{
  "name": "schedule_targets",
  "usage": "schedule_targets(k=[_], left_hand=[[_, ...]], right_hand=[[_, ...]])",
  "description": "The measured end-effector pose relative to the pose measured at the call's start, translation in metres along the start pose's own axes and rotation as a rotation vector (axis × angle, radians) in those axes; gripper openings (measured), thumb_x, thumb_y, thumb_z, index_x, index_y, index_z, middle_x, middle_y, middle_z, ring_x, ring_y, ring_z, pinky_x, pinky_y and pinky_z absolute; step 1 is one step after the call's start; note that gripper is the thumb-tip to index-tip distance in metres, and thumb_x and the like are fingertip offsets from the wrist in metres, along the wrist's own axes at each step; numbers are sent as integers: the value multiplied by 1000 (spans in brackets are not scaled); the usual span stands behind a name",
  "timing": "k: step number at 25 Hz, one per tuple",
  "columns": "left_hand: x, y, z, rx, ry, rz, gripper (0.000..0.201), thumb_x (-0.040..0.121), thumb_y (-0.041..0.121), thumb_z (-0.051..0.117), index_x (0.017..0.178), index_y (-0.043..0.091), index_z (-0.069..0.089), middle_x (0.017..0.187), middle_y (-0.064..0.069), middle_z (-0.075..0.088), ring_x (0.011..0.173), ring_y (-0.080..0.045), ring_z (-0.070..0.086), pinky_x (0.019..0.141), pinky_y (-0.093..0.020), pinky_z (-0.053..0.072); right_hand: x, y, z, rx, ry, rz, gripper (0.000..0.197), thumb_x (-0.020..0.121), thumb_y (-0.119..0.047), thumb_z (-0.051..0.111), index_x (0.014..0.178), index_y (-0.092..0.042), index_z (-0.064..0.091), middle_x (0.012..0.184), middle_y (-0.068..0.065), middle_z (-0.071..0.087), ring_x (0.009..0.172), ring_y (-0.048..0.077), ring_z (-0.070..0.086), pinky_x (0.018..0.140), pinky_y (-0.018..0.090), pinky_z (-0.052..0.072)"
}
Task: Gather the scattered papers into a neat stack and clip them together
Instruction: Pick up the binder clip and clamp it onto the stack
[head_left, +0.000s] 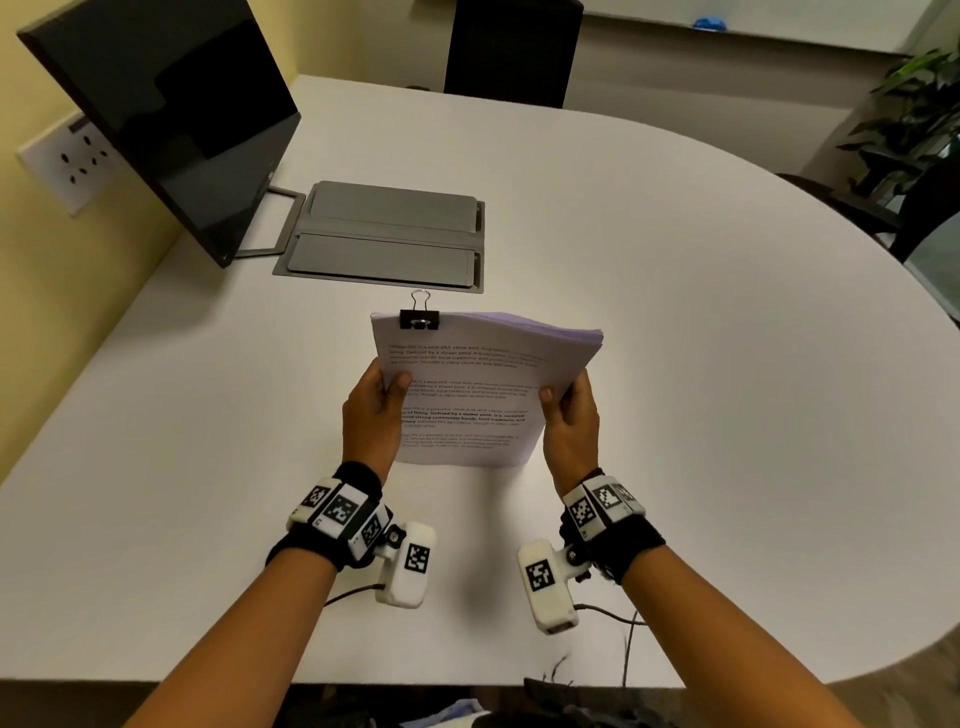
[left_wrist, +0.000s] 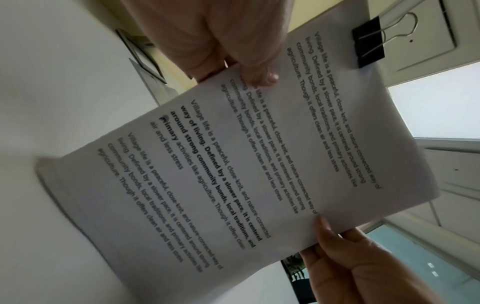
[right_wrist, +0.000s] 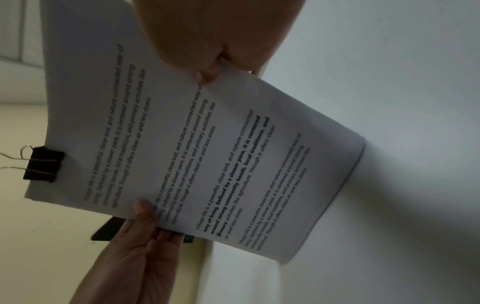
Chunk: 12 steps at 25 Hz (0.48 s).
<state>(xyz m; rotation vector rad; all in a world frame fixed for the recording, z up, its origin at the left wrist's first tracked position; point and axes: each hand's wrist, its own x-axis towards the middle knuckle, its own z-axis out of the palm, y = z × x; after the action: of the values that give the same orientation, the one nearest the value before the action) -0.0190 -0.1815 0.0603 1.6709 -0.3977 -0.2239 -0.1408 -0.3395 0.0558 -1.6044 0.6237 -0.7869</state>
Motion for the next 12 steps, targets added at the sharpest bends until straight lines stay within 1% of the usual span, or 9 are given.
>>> schedule_targets(k=[2, 3, 4, 6, 7, 9, 10, 11, 12], left_hand=[[-6, -6, 0, 53, -13, -20, 13, 95, 24, 46, 104, 20, 55, 95, 3, 65, 86, -15, 62, 68, -16, 48], [-8, -7, 0, 70, -10, -19, 12, 96, 21, 46, 103, 19, 55, 97, 0, 65, 85, -16, 62, 67, -14, 47], [-9, -8, 0, 79, 2, -16, 11, 96, 19, 46, 102, 18, 55, 97, -1, 64, 83, -14, 61, 66, -12, 46], [-11, -9, 0, 75, 29, -16, 11, 95, 16, 47, 101, 16, 57, 96, -2, 64, 80, -10, 60, 65, -12, 46], [-12, -10, 0, 70, 34, -25, 12, 95, 16, 47, 101, 14, 58, 96, -2, 64, 80, -11, 60, 66, -15, 46], [-15, -16, 1, 85, 26, -58, 17, 95, 16, 46, 105, 11, 59, 98, -3, 65, 84, -17, 61, 67, -17, 46], [-17, -19, 1, 107, 18, -76, 19, 96, 16, 45, 108, 9, 58, 99, -3, 64, 86, -19, 60, 66, -16, 46], [-19, -22, 2, 129, 10, -93, 21, 96, 15, 44, 111, 8, 58, 100, -2, 63, 87, -20, 59, 65, -14, 44], [-20, -25, 3, 149, 3, -112, 23, 97, 14, 42, 114, 8, 57, 101, -1, 62, 88, -19, 58, 64, -12, 43]], right_hand=[[-6, 14, 0, -44, -13, 47, 36, 94, 3, 41, 109, -29, 47, 111, 2, 59, 100, 17, 56, 78, 11, 46], [-8, 18, 0, -60, -15, 68, 35, 93, 4, 41, 112, -25, 47, 115, 6, 59, 103, 20, 55, 80, 11, 44], [-8, 21, 0, -65, -13, 82, 34, 93, 4, 41, 116, -21, 47, 118, 9, 58, 105, 22, 55, 82, 14, 44], [-8, 24, -1, -53, -6, 83, 34, 93, 4, 42, 120, -15, 48, 118, 10, 58, 106, 23, 54, 85, 21, 45], [-9, 25, -2, -51, -4, 75, 34, 92, 4, 42, 120, -14, 48, 118, 10, 58, 105, 22, 54, 85, 22, 45], [-13, 30, -4, -71, -20, 92, 32, 93, 4, 40, 118, -14, 48, 117, 9, 58, 103, 20, 54, 82, 18, 44], [-16, 34, -5, -94, -34, 113, 31, 93, 4, 40, 119, -12, 48, 118, 10, 58, 103, 20, 53, 81, 17, 44], [-18, 39, -6, -128, -46, 129, 31, 94, 4, 39, 120, -9, 48, 119, 11, 57, 103, 21, 53, 82, 19, 45], [-19, 43, -7, -171, -61, 141, 31, 94, 4, 39, 121, -6, 48, 120, 12, 57, 104, 21, 52, 85, 24, 46]])
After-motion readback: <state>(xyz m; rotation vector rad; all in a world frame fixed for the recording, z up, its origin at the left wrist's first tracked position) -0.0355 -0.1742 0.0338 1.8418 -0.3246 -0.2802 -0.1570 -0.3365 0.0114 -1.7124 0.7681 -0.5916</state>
